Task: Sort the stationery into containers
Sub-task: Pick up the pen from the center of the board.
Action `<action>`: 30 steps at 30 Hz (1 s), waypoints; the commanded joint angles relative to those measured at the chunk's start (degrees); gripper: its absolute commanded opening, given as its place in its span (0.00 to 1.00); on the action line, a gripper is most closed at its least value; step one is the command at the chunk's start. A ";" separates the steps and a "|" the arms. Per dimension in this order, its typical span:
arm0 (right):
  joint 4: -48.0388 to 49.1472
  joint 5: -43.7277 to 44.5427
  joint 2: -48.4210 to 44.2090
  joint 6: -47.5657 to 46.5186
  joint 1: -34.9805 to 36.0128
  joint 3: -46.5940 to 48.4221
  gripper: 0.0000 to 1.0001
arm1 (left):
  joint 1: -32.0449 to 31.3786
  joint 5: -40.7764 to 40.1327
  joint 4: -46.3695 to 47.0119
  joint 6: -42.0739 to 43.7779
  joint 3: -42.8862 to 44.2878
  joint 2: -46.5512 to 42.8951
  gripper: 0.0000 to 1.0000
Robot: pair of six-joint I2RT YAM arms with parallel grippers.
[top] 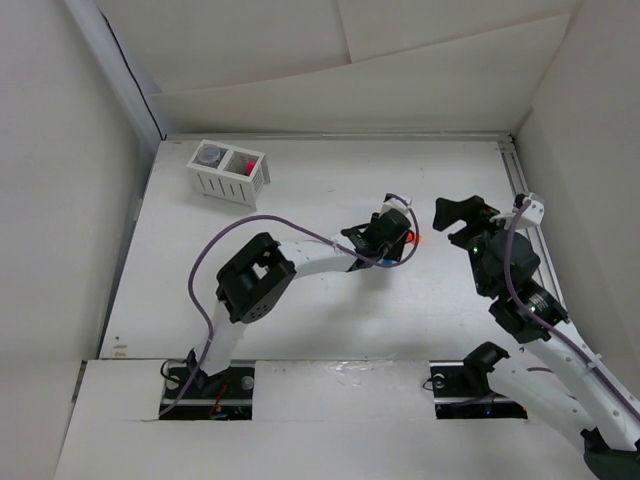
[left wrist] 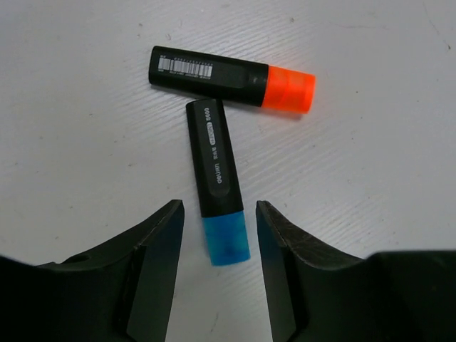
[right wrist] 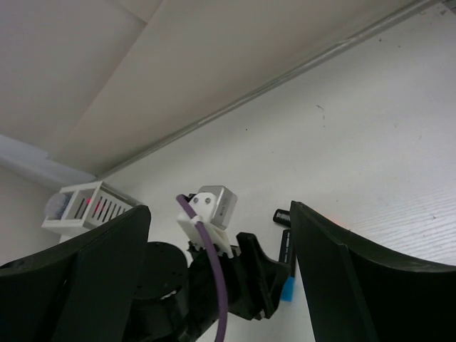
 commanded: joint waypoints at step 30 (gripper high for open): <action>3.06 -10.08 -0.47 -1.70 -0.23 1.79 0.85 | -0.31 -10.40 -9.23 4.88 24.52 18.04 0.42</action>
